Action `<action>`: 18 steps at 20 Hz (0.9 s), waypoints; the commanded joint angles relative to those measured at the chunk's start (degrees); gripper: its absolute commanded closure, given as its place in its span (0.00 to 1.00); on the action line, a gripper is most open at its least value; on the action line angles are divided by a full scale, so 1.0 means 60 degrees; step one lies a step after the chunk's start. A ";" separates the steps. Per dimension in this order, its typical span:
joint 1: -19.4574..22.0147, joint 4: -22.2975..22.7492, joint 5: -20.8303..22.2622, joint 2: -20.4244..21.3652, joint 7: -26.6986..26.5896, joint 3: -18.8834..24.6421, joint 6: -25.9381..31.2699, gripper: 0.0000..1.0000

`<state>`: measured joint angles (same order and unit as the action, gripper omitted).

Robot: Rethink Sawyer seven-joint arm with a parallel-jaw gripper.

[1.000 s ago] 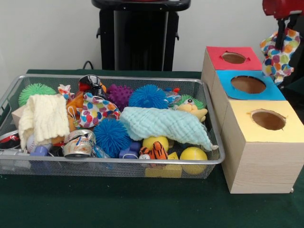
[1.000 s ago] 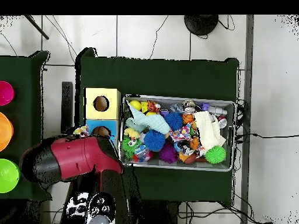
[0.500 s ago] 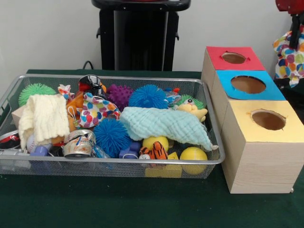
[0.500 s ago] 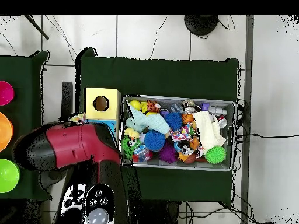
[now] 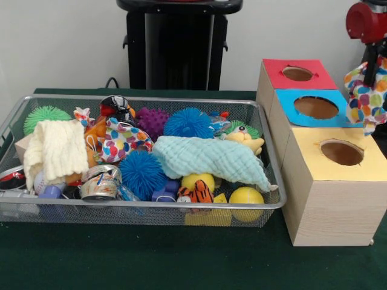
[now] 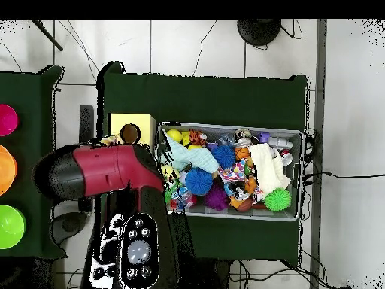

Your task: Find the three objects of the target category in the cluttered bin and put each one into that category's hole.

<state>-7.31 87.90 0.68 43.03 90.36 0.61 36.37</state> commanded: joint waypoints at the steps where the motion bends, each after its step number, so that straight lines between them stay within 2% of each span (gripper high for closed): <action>1: 0.0587 -0.0250 -0.0124 -0.0727 0.1288 0.0326 0.0088 1.00; 10: 0.0880 0.0008 -0.0012 -0.1203 0.1262 0.0581 -0.0895 1.00; 18: 0.0752 -0.0028 -0.0102 -0.1621 0.1545 0.0604 -0.1482 1.00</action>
<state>-3.55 87.11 0.66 37.68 90.36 0.62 31.54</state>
